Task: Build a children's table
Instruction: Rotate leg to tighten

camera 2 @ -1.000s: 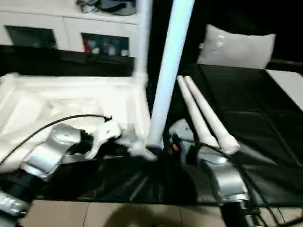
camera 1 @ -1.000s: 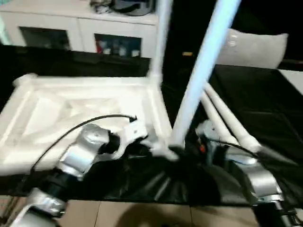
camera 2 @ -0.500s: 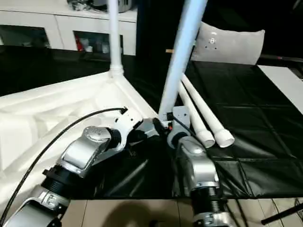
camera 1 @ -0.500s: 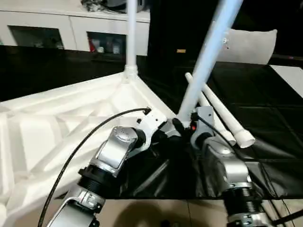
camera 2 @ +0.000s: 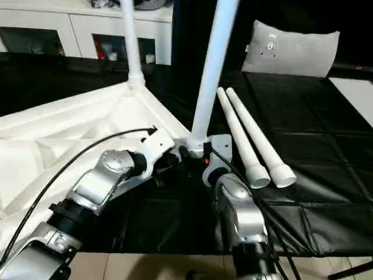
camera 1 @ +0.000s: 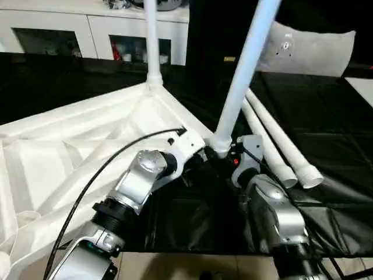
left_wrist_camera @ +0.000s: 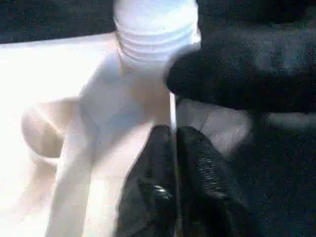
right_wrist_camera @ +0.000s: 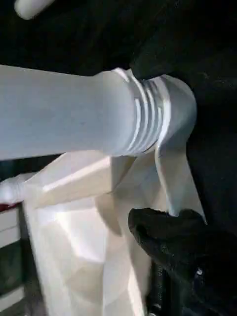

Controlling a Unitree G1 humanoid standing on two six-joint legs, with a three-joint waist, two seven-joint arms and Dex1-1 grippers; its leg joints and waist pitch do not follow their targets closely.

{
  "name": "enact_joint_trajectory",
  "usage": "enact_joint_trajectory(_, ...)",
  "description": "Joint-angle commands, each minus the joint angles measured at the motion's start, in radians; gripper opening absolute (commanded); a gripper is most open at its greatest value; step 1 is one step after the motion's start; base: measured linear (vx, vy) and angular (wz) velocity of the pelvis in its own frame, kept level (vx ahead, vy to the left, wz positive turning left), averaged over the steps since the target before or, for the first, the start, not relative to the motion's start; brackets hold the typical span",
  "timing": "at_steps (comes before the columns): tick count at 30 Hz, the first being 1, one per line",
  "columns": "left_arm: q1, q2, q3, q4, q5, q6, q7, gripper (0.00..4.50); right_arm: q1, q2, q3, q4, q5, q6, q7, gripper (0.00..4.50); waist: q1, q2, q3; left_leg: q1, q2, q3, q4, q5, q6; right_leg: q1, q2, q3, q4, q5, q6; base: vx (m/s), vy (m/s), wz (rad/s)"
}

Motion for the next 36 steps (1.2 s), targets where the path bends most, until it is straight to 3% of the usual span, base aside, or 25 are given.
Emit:
enact_joint_trajectory(1,-0.009,-0.011,0.019,-0.041,-0.033,-0.023,-0.010,0.60,0.002,-0.010,-0.006,-0.043,0.018,-0.014,0.016,4.50,0.006,0.002,-0.067,-0.017,-0.019,0.033,-0.063,-0.113,0.076,0.086,-0.028,0.029,-0.053,-0.238,-0.177,0.000,0.000,0.00)
enact_joint_trajectory(5,0.024,-0.002,0.037,-0.104,-0.065,-0.032,-0.026,0.88,0.011,-0.047,-0.025,-0.118,0.067,0.044,0.066,4.50,0.005,-0.001,-0.062,-0.016,-0.018,0.034,-0.066,-0.154,0.076,0.084,-0.026,0.029,-0.058,-0.292,-0.160,0.000,0.000,0.00)
enact_joint_trajectory(6,0.053,0.030,0.037,-0.160,-0.075,0.002,-0.054,0.88,0.004,-0.083,-0.024,-0.138,0.087,0.056,0.120,4.50,0.005,0.004,-0.060,-0.015,-0.017,0.034,-0.067,-0.164,0.075,0.084,-0.025,0.029,-0.059,-0.308,-0.153,0.000,0.000,0.00)
enact_joint_trajectory(8,0.076,0.061,0.036,-0.206,-0.079,0.037,-0.082,0.88,-0.004,-0.112,-0.022,-0.145,0.103,0.063,0.163,4.50,0.004,0.003,-0.059,-0.017,-0.016,0.034,-0.067,-0.170,0.075,0.084,-0.026,0.029,-0.060,-0.315,-0.151,0.000,0.000,0.00)
enact_joint_trajectory(9,0.113,0.121,0.036,-0.269,-0.078,0.088,-0.121,0.88,-0.020,-0.154,-0.017,-0.147,0.128,0.084,0.231,4.50,0.000,0.005,-0.058,-0.014,-0.014,0.034,-0.067,-0.186,0.071,0.081,-0.024,0.028,-0.058,-0.330,-0.151,0.000,0.000,0.00)
enact_joint_trajectory(10,0.126,0.144,0.037,-0.289,-0.077,0.103,-0.132,0.88,-0.026,-0.170,-0.014,-0.146,0.136,0.092,0.258,4.50,-0.002,0.004,-0.057,-0.019,-0.015,0.031,-0.069,-0.188,0.072,0.085,-0.025,0.028,-0.058,-0.339,-0.147,0.000,0.000,0.00)
enact_joint_trajectory(12,0.150,0.181,0.053,-0.318,-0.084,0.123,-0.141,0.88,-0.036,-0.206,-0.001,-0.143,0.150,0.103,0.314,4.50,-0.004,0.005,-0.054,-0.015,-0.017,0.033,-0.067,-0.206,0.069,0.078,-0.023,0.027,-0.064,-0.390,-0.132,0.000,0.000,0.00)
enact_joint_trajectory(17,0.259,0.336,0.121,-0.469,-0.137,0.185,-0.217,0.88,-0.131,-0.340,0.065,-0.033,0.159,0.098,0.563,4.50,-0.007,0.001,-0.050,-0.018,-0.012,0.030,-0.070,-0.215,0.070,0.076,-0.023,0.026,-0.062,-0.403,-0.144,0.000,0.000,0.00)
enact_joint_trajectory(18,0.259,0.336,0.121,-0.469,-0.137,0.185,-0.217,0.88,-0.131,-0.340,0.065,-0.033,0.159,0.098,0.563,4.50,-0.007,0.003,-0.048,-0.012,-0.012,0.032,-0.067,-0.218,0.073,0.069,-0.022,0.027,-0.064,-0.402,-0.153,0.000,0.000,0.00)
enact_joint_trajectory(19,0.288,0.379,0.131,-0.536,-0.164,0.215,-0.256,0.88,-0.184,-0.373,0.088,0.033,0.156,0.090,0.645,4.50,-0.006,0.000,-0.050,-0.013,-0.014,0.033,-0.066,-0.211,0.074,0.071,-0.022,0.026,-0.062,-0.397,-0.153,0.000,0.000,0.00)
enact_joint_trajectory(22,0.319,0.433,0.138,-0.642,-0.220,0.290,-0.308,0.88,-0.286,-0.410,0.126,0.170,0.104,0.035,0.723,4.50,-0.002,-0.002,-0.052,-0.008,-0.008,0.034,-0.063,-0.194,0.071,0.069,-0.026,0.027,-0.051,-0.353,-0.198,0.000,0.000,0.00)
enact_joint_trajectory(24,0.334,0.458,0.137,-0.683,-0.240,0.313,-0.333,0.88,-0.345,-0.425,0.146,0.258,0.056,-0.015,0.735,4.50,0.000,-0.003,-0.052,-0.012,-0.010,0.033,-0.062,-0.171,0.069,0.072,-0.028,0.027,-0.044,-0.332,-0.219,0.000,0.000,0.00)
enact_joint_trajectory(30,0.376,0.522,0.148,-0.778,-0.289,0.374,-0.360,0.88,-0.519,-0.463,0.203,0.527,-0.063,-0.182,0.712,4.50,-0.002,-0.007,-0.050,-0.014,-0.013,0.037,-0.057,-0.171,0.061,0.071,-0.024,0.026,-0.043,-0.337,-0.227,0.000,0.000,0.00)
enact_joint_trajectory(33,0.402,0.572,0.137,-0.818,-0.296,0.408,-0.380,0.88,-0.629,-0.455,0.211,0.696,-0.133,-0.307,0.577,4.50,-0.002,-0.005,-0.047,-0.011,-0.015,0.036,-0.055,-0.205,0.040,0.068,-0.025,0.026,-0.044,-0.388,-0.214,0.000,0.000,0.00)
enact_joint_trajectory(36,0.419,0.596,0.122,-0.834,-0.289,0.426,-0.378,0.88,-0.713,-0.417,0.189,0.818,-0.184,-0.396,0.316,4.50,-0.002,-0.006,-0.046,-0.011,-0.015,0.036,-0.055,-0.210,0.015,0.066,-0.024,0.025,-0.041,-0.380,-0.207,0.000,0.000,0.00)
